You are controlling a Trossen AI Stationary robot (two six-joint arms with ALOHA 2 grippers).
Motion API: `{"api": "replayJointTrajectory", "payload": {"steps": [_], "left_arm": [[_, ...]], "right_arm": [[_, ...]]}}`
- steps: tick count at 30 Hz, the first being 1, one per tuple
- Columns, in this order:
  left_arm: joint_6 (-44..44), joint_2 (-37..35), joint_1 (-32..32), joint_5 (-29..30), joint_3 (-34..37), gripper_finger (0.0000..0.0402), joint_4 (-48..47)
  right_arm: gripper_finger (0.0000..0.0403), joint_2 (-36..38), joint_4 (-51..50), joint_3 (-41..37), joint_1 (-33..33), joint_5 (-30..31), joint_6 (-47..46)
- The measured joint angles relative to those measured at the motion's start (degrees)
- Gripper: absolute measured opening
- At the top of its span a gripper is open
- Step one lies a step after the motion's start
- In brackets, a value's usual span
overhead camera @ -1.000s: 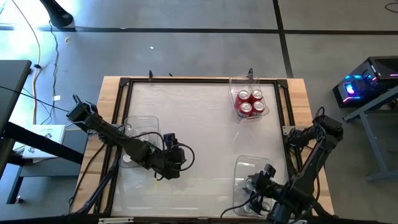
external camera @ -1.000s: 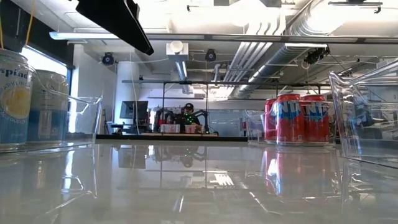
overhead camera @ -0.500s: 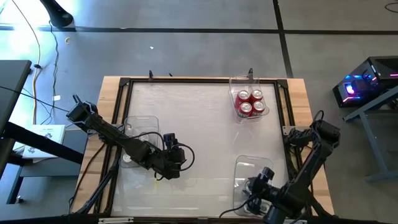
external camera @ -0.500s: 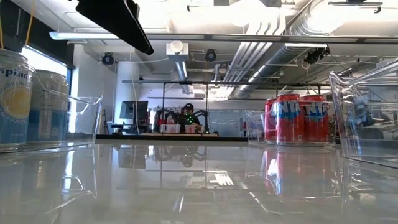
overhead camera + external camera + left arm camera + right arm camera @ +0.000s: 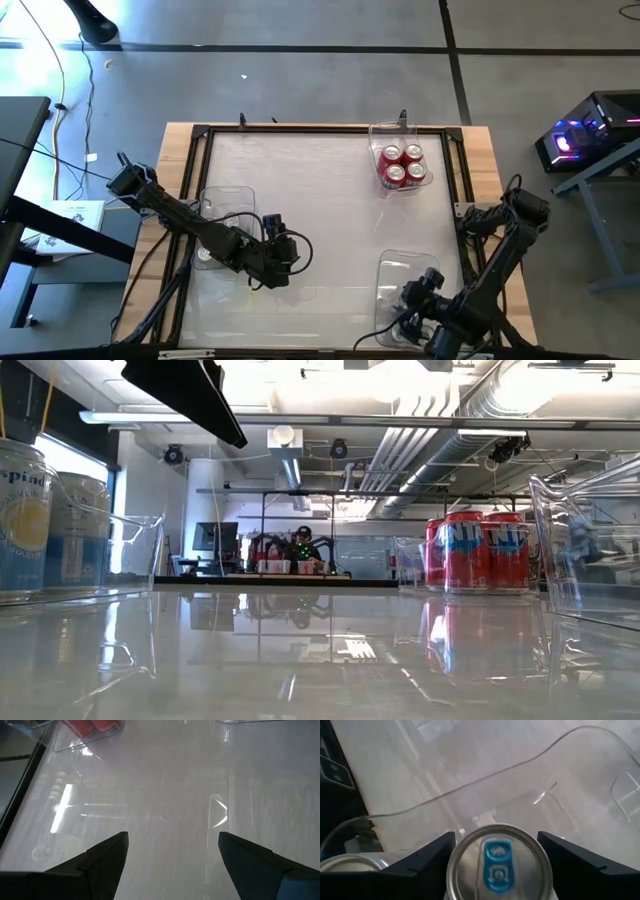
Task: Sort soda cans
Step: Put the blue soda can into the bottom right transparent bin, then move the middle left transparent bin to the top left of the table
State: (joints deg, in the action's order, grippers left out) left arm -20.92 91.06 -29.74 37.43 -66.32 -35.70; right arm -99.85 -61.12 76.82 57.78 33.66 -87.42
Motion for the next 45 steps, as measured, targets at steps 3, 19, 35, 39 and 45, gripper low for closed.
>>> {"api": "replayJointTrajectory", "payload": {"steps": [3,19,35,39,45], "left_arm": [[0.0,0.0,0.0,0.0,0.0,0.0305,0.0],[0.0,0.0,-0.1,-0.9,0.0,0.0305,0.0],[-20.2,-0.1,-13.5,-14.7,-15.1,0.0305,-33.3],[-30.4,0.1,-17.8,-18.8,-12.7,0.0305,-40.7],[-35.8,0.1,-19.9,-20.9,-7.0,0.0277,-40.7]], "right_arm": [[0.0278,1.3,-0.5,0.0,0.0,0.1,0.5],[0.028,8.6,-0.7,0.0,-0.4,12.1,7.6],[0.028,8.3,28.6,0.0,-17.5,17.4,60.8],[0.028,8.3,29.5,0.0,-19.4,19.9,64.5],[0.028,8.3,29.5,0.0,-19.4,20.7,64.4]]}}
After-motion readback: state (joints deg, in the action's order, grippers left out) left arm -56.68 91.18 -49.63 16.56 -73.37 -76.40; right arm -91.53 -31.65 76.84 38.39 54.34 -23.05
